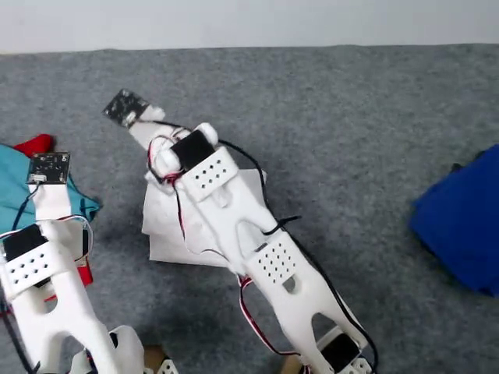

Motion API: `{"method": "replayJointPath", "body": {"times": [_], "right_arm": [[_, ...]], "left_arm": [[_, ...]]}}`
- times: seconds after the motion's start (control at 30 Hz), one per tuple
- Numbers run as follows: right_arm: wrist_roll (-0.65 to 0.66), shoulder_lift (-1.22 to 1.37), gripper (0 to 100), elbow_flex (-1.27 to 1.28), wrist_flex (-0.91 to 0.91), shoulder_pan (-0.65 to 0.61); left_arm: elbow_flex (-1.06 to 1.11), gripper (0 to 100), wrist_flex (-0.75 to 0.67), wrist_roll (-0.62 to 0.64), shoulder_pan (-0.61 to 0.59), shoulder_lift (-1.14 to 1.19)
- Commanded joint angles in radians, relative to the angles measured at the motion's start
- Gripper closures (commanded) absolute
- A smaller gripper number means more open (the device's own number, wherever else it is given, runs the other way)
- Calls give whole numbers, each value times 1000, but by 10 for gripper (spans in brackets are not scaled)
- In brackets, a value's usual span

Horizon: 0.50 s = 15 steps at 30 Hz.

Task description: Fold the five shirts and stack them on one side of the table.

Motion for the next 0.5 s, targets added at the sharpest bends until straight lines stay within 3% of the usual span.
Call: {"method": "replayJointPath", "body": {"times": [0.0, 0.47], "right_arm": [[5, 13, 988, -46, 44, -16], [3, 104, 989, -44, 58, -186]], "left_arm": [[-10, 997, 17, 8, -6, -31], [-15, 997, 38, 5, -26, -32]]}}
